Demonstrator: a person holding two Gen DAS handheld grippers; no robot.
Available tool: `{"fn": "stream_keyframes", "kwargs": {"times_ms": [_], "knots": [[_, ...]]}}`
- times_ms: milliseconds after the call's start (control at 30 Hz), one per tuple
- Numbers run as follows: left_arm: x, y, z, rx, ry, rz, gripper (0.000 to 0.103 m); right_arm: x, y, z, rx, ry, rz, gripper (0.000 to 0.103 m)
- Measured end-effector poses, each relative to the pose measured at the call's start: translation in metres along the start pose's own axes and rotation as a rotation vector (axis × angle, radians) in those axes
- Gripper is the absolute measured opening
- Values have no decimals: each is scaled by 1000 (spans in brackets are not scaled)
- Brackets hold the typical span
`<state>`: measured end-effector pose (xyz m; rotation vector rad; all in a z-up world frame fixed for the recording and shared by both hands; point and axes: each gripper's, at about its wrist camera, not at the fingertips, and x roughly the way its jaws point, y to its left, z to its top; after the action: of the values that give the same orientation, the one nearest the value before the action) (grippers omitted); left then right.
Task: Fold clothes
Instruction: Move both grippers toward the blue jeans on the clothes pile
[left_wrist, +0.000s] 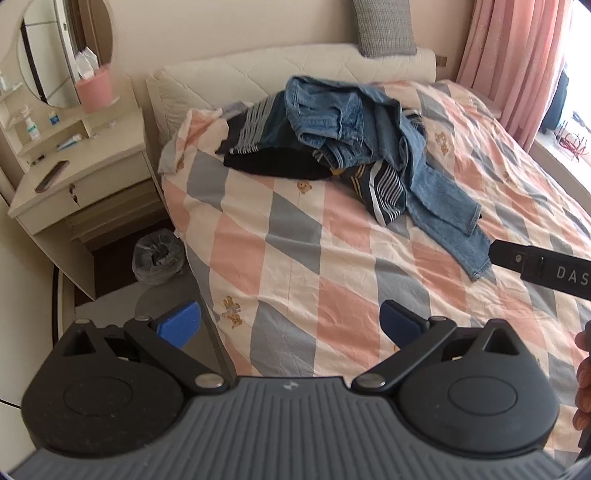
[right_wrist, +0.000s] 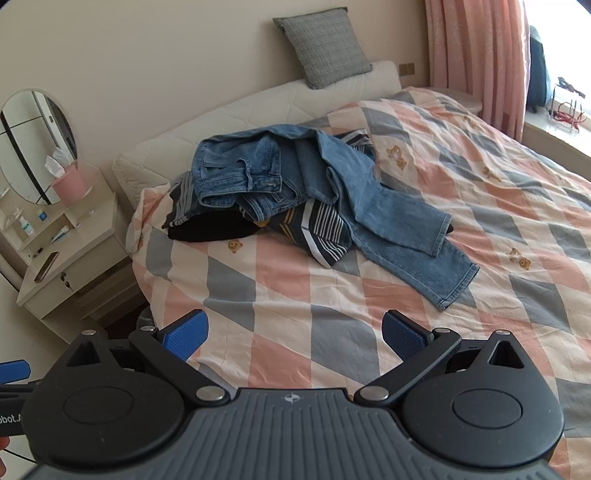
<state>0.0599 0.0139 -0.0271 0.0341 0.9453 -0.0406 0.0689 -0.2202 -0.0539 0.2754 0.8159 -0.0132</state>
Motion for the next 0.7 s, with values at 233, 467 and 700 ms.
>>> {"fn": "stream_keyframes", "kwargs": {"times_ms": [233,467,700], "knots": [[49,7,37,44,41,-13,102,40,2,19,54,17,-41,103],[98,7,95,134,47,-40,102,86,7,46,115,39,-87,103],[141,8,143,202,74,-70,102,119,12,68,180,51,-133,103]]}}
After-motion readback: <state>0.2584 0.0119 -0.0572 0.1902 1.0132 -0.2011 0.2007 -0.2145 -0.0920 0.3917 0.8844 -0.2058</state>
